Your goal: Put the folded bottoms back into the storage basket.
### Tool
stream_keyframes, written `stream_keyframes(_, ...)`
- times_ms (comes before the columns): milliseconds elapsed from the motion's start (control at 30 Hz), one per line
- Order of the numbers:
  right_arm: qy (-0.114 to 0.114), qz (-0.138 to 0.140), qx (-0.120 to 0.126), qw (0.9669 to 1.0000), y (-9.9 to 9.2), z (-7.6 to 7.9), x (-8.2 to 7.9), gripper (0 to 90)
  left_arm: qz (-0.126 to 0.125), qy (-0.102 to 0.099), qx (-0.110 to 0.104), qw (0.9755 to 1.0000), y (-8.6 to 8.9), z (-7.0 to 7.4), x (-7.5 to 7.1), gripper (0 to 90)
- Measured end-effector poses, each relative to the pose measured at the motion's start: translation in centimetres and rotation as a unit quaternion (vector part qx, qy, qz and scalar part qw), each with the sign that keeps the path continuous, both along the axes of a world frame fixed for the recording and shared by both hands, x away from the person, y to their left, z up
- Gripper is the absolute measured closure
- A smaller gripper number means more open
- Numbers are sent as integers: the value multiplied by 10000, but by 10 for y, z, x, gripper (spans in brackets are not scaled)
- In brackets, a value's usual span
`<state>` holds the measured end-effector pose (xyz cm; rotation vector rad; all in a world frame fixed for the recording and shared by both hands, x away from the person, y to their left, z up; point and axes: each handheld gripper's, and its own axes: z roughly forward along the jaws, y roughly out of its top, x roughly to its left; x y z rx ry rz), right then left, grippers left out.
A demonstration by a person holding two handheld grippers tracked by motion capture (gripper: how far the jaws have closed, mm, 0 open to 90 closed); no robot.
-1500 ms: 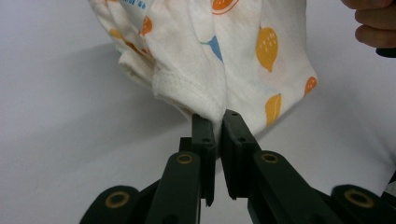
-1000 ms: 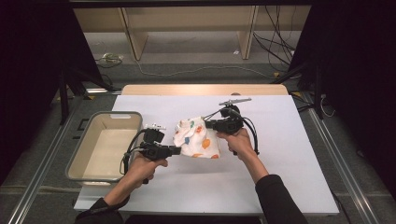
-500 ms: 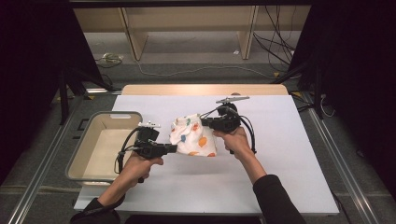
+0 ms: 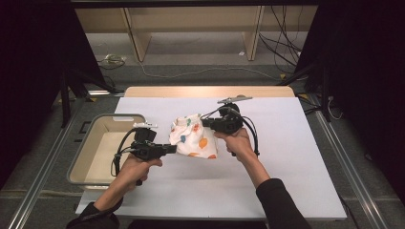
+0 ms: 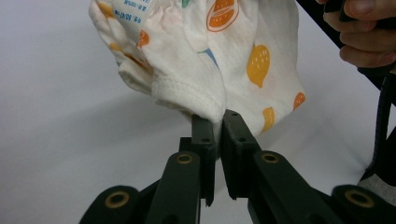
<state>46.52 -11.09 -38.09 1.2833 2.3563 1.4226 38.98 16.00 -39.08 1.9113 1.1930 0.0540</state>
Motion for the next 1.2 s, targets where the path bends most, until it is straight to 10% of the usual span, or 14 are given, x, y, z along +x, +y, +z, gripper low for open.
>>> stream_keyframes(1200,-113,121,188,9997,30,11,3,839,198,-87,-205,9996,35,15,-3,840)
